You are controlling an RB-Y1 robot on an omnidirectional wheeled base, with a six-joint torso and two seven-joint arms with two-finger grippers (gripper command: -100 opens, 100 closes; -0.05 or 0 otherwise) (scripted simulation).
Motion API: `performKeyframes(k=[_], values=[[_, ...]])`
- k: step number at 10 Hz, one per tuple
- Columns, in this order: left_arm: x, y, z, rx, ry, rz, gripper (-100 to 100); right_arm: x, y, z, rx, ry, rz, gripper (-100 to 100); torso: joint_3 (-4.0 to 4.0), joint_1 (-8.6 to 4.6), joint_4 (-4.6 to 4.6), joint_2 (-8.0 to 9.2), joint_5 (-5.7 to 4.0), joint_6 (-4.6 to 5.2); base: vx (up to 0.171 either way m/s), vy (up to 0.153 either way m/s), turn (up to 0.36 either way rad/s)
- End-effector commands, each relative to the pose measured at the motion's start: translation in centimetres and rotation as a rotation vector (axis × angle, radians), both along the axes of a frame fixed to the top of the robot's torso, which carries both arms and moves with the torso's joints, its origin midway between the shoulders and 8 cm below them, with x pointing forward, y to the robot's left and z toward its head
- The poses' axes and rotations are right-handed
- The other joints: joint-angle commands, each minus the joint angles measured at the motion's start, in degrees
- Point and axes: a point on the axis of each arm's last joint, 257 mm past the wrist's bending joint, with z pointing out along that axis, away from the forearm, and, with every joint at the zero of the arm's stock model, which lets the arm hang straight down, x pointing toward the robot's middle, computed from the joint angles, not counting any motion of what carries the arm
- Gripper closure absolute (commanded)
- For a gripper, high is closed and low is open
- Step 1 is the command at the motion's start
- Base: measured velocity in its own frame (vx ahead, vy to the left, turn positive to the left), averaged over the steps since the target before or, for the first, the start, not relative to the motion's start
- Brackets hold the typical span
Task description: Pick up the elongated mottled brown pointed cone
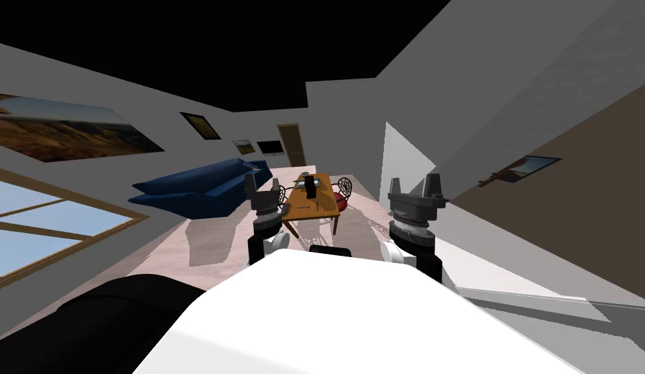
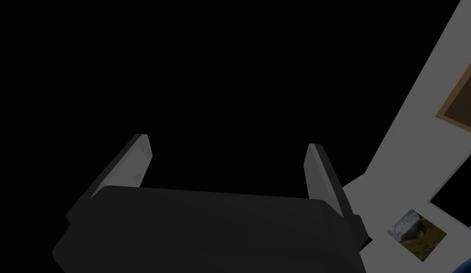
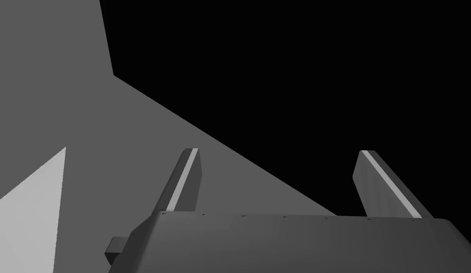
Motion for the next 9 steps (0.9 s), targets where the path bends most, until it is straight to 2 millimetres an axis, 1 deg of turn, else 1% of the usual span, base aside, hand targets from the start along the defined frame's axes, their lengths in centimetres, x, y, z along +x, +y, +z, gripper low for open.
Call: performKeyframes(k=[1, 4, 7, 8, 9], values=[[1.2, -0.3, -1.2, 0.038, 0.051, -0.007, -100, 0.0, 0.0, 0.0, 0.0, 0.0, 0.0, 0, 0.0, 0.0, 0.0, 0.0, 0.0, 0.0, 0.007, 0.0, -0.114], [3.8, -0.1, -4.0, 0.088, 0.162, 0.003, -100, 0.0, 0.0, 0.0, 0.0, 0.0, 0.0, 0, -0.03, 0.05, -0.01, -0.05, 0.01, 0.01, 0.013, 0.008, -0.126], [6.7, 0.8, -7.9, 0.14, 0.299, 0.033, -100, 0.0, 0.0, 0.0, 0.0, 0.0, 0.0, 0, -0.06, 0.06, -0.02, -0.09, 0.01, 0.02, 0.02, 0.011, -0.187], [6.9, 0.8, -8.1, 0.139, 0.311, 0.032, -100, 0.0, 0.0, 0.0, 0.0, 0.0, 0.0, 0, -0.06, 0.06, -0.02, -0.1, 0.02, 0.01, 0.015, 0.012, -0.041], [8.0, 1.2, -9.8, 0.157, 0.368, 0.044, -100, 0.0, 0.0, 0.0, 0.0, 0.0, 0.0, 0, -0.05, 0.06, -0.02, -0.08, 0.01, -0.02, 0.014, 0.005, -0.124]])
